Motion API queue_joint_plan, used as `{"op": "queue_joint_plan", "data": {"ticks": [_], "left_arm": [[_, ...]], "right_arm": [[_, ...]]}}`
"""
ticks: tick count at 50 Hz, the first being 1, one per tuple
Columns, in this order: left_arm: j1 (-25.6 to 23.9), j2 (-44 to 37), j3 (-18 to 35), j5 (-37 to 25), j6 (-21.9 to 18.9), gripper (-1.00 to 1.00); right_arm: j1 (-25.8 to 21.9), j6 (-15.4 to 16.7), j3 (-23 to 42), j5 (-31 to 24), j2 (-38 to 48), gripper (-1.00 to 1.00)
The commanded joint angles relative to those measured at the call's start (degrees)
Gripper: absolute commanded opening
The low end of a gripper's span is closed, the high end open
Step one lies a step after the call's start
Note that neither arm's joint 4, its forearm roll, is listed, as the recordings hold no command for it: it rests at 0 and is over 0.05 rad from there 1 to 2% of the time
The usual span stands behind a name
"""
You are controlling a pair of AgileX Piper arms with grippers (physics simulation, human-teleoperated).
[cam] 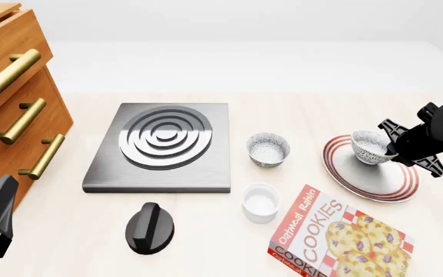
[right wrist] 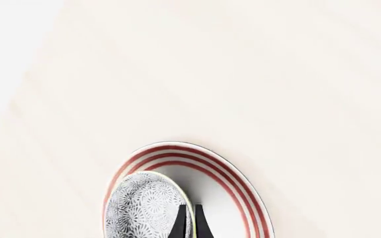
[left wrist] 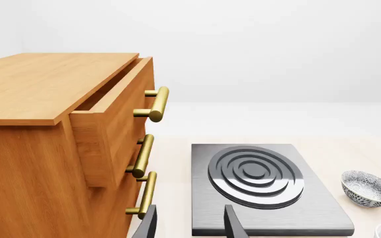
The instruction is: Pick the akita bowl next to the plate and place it on the plate.
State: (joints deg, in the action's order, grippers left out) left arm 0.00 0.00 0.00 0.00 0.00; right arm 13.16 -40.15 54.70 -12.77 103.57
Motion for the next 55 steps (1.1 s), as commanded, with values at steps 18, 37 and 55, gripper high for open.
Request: {"op": "queue_joint_plan", "data": {"ticks": [18,37,55], "left_arm": [[0.00,0.00,0.00,0.00,0.00,1.00],[0.00,0.00,0.00,0.00,0.00,1.00],[0.00,0.00,0.00,0.00,0.00,1.00]], "right_arm": [[0.64,-0.43,-0.74,1.03,1.18,-1.00],[1.94,1.29,0.68,-0.33,3.27,1.00],[-0.84,-1.51,-1.80,-0.05,-0.13,1.00]]}}
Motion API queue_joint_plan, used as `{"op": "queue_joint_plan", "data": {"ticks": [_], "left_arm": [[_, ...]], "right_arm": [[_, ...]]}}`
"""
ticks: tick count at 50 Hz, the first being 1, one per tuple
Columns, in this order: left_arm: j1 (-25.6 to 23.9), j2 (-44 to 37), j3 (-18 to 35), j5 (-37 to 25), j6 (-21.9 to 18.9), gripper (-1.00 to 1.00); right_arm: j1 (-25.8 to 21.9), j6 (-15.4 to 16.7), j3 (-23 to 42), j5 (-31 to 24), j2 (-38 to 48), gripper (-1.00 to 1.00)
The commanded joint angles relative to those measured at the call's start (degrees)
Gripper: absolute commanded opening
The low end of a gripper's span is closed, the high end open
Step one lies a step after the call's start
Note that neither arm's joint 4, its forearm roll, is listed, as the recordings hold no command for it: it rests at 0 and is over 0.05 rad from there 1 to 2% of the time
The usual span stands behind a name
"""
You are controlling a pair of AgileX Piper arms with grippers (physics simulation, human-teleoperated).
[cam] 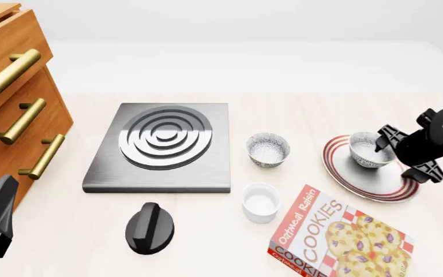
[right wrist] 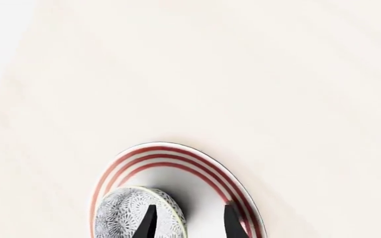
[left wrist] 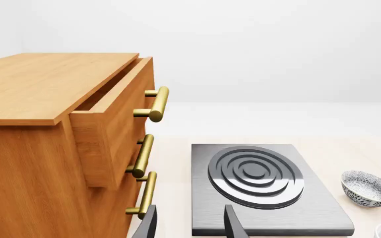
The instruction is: Pick the akita bowl next to the plate and place it on the plate.
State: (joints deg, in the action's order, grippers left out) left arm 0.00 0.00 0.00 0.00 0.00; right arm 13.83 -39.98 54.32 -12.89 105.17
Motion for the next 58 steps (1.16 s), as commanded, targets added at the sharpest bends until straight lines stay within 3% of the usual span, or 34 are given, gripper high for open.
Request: {"op": "queue_joint_plan", "data": {"ticks": [1,16,29,37,47,58], "left_arm": [[0.00,0.00,0.00,0.00,0.00,1.00],[0.00,0.00,0.00,0.00,0.00,1.00],[0.00,0.00,0.00,0.00,0.00,1.00],[0.00,0.00,0.00,0.00,0.00,1.00],[0.00,0.00,0.00,0.00,0.00,1.00],[0.00,0.00,0.00,0.00,0.00,1.00]], "right_arm": [[-1.80,-1.96,-1.71,0.13,-2.13,1.00],[-6.69,-7.93,-7.19,-2.41,-16.25,1.00],[-10.75,-12.57,-10.27,-9.27,-35.59,1.00],[-10.61,-11.74,-10.36,-11.14,-41.34,1.00],[-8.49,-9.77,-11.33,-8.29,-44.47,1.00],[-9.29,-10.21,-13.96,-6.67,-50.69,1.00]]}}
